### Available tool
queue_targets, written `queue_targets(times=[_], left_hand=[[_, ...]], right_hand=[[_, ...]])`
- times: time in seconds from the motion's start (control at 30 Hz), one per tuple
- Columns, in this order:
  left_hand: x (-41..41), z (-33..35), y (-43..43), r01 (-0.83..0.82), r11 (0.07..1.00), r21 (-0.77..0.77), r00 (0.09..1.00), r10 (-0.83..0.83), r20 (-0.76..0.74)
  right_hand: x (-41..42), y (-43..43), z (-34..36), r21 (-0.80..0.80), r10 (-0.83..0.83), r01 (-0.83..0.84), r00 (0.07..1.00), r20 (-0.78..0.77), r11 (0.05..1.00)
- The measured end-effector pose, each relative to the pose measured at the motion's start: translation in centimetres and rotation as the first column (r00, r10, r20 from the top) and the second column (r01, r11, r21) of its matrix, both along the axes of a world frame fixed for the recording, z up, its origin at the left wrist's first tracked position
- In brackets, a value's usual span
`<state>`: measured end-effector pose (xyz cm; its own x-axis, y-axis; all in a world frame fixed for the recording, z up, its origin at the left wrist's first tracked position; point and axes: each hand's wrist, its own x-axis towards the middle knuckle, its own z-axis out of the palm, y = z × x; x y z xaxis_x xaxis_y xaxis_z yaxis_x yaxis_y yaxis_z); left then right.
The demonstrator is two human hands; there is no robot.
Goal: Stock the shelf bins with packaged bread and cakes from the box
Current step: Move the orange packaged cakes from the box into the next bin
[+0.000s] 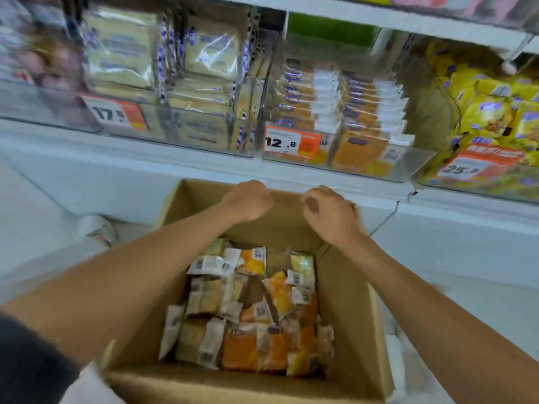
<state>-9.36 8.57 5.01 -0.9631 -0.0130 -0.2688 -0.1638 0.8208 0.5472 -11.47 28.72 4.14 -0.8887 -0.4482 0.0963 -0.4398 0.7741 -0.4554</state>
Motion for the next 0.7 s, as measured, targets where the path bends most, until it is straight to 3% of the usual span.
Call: queue_targets(times=[0.13,0.3,0.37,0.47,0.6,0.7], left_hand=[[2.7,-8.0,-4.0,-0.176,0.982,0.065,0.97,0.161,0.183],[4.7,-15.1,-6.8,-0.405,0.887,0.22,0.893,0.333,0.302],[5.3,-16.7,-7.1,-0.521,0.805,0.283,0.844,0.436,0.312],[6.3,-18.2,-7.6,-0.653,0.684,0.325,0.756,0.569,0.322],[7.2,-19.2,-8.2,-0.719,0.624,0.307,0.694,0.621,0.364],[7.2,-19.4,-8.4,-0.76,0.569,0.315,0.65,0.645,0.401]], right_hand=[[1.7,-0.7,-9.8,0.157,-0.041,-0.016,0.936,0.351,0.987],[3.2,-0.1,-19.5,0.136,-0.225,0.182,0.69,0.688,0.974],[3.9,-0.8,-21.9,0.139,-0.243,0.213,0.606,0.757,0.967],[4.4,-4.4,-23.5,0.054,-0.125,0.136,0.583,0.803,0.989],[5.0,-9.9,-24.5,-0.035,-0.029,0.106,0.543,0.839,0.994],[6.4,-12.4,-25.0,0.001,-0.066,0.159,0.405,0.912,0.987]])
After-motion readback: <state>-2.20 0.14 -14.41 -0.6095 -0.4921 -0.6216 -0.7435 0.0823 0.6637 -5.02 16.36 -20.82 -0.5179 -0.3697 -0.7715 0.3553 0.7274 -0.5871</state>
